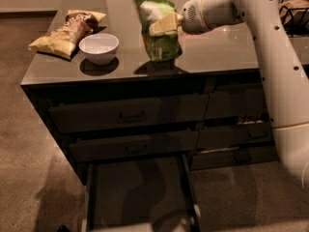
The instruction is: Pick green rice chip bag from bottom drawer and place on counter
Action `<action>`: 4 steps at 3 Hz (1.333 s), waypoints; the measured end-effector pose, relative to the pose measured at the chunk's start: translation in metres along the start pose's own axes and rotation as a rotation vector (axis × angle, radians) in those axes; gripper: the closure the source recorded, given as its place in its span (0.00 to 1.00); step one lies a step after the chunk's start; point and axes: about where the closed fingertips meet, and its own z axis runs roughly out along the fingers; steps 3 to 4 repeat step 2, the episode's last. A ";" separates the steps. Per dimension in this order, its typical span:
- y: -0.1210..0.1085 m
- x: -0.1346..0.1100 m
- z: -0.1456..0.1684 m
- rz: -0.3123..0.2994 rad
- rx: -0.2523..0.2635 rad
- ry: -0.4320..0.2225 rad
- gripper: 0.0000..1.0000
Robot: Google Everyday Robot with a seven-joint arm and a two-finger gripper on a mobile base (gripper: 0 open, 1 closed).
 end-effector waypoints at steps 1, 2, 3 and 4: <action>-0.001 -0.001 0.002 -0.001 0.003 -0.002 0.00; -0.001 -0.001 0.002 -0.001 0.003 -0.002 0.00; -0.001 -0.001 0.002 -0.001 0.003 -0.002 0.00; -0.001 -0.001 0.002 -0.001 0.003 -0.002 0.00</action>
Offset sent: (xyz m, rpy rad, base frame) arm 0.0002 0.0024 -0.0013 0.0000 0.0014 0.0035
